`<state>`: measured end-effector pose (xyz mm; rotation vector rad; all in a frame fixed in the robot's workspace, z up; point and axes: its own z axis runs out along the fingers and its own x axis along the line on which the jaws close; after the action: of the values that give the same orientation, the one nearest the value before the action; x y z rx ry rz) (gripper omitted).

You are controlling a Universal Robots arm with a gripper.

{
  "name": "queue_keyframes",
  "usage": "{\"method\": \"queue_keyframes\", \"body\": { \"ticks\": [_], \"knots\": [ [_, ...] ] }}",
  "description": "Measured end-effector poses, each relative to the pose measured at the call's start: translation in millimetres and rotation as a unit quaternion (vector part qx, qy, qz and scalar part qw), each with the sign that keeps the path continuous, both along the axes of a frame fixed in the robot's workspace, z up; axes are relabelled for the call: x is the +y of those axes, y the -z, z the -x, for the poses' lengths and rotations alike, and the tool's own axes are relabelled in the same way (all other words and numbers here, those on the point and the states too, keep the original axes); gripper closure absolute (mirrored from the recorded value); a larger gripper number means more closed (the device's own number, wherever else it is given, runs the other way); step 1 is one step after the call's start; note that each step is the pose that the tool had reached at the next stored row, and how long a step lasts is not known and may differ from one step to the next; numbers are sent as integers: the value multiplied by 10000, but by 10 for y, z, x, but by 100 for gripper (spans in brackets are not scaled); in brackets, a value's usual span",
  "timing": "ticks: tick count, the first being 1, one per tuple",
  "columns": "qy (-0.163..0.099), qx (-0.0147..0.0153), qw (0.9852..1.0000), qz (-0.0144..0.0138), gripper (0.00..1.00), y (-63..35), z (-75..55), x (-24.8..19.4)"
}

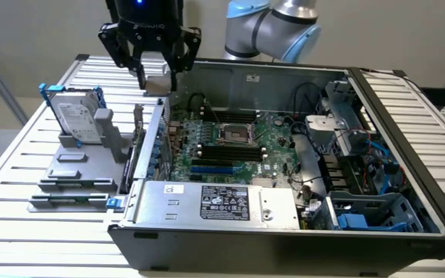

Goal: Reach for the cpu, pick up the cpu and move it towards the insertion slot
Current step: 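Pick up the cpu and move it towards the insertion slot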

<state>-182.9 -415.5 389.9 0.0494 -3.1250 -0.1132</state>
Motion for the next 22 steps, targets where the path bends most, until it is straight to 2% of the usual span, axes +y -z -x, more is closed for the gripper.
{"method": "queue_keyframes", "body": {
  "ticks": [10,14,16,18,22],
  "knots": [
    [1,0,10000,0,45,0,-454,3],
    [0,0,10000,0,45,1,-638,23],
    [0,0,10000,0,45,2,-722,51],
    [0,1,10000,1,45,3,-789,97],
    [0,0,10000,2,45,15,-897,226]
  ]
}}
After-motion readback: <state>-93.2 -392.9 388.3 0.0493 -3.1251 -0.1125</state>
